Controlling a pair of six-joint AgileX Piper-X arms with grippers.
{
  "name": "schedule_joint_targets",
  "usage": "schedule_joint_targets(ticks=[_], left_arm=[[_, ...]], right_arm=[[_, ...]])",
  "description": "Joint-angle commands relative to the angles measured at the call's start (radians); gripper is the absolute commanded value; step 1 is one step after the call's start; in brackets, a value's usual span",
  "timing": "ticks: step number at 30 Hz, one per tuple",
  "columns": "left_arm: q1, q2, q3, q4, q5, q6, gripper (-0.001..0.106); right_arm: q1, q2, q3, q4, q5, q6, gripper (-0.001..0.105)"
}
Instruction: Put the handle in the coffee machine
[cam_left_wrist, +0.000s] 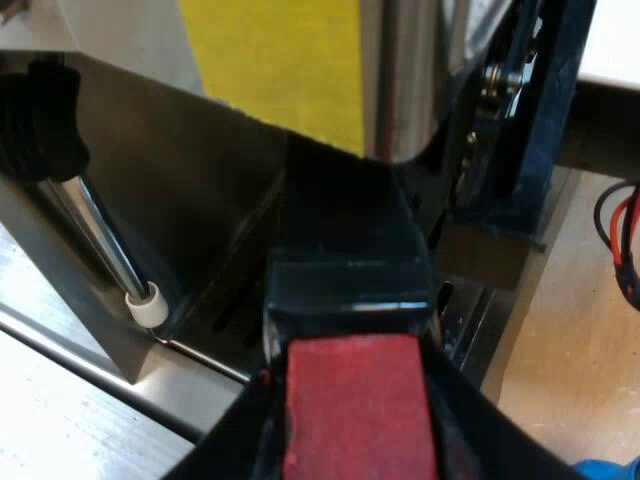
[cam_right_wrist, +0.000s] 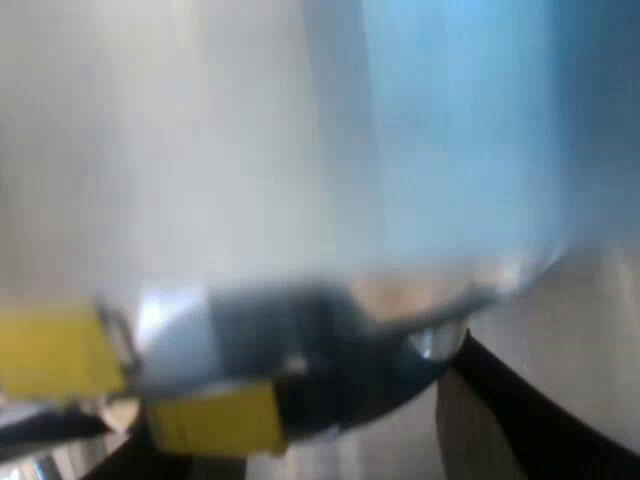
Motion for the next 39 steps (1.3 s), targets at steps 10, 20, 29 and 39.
schedule_joint_targets(ticks=[10, 20, 29, 39], left_arm=[[-0.012, -0.034, -0.034, -0.086, 0.268, 0.012, 0.000], [-0.012, -0.034, -0.034, -0.086, 0.266, 0.012, 0.000], [-0.012, -0.034, -0.034, -0.086, 0.251, 0.012, 0.008], [-0.012, -0.034, -0.034, -0.040, 0.199, 0.012, 0.053]], right_arm=[[-0.002, -0.008, -0.009, -0.146, -0.003, -0.062, 0.045], [-0.002, -0.008, -0.009, -0.146, -0.003, -0.062, 0.045], [-0.002, -0.032, -0.009, -0.141, -0.003, -0.062, 0.045], [0.000, -0.035, -0.009, -0.137, -0.003, -0.062, 0.045]])
